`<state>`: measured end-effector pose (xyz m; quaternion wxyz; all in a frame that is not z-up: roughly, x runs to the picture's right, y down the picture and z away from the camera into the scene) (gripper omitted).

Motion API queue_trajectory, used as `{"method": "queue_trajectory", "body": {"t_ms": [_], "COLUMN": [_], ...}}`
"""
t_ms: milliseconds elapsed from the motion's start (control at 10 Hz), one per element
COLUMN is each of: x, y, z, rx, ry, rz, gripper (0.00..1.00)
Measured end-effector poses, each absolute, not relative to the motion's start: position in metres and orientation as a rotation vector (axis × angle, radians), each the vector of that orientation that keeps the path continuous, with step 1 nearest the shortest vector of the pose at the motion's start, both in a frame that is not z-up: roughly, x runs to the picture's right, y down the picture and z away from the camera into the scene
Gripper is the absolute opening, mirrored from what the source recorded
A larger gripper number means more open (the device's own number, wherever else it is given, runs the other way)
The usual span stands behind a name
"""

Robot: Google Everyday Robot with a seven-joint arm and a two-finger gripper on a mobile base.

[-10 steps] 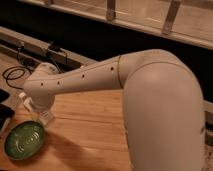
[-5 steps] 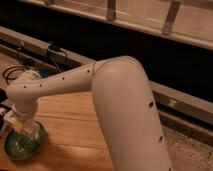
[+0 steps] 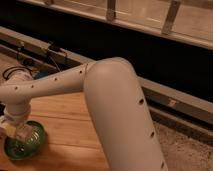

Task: Place the bottle in the ceramic bowl

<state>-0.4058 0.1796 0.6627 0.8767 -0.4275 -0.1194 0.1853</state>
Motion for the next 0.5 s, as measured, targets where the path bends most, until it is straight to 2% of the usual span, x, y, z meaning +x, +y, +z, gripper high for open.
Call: {"method": "queue_trajectory", "body": {"t_ms": [500], "x": [-0.414], "y": [0.192], "z": [0.679], "rx": [-0.925], "ry": [-0.249], "rz": [0.378], "gripper": [0.0]}}
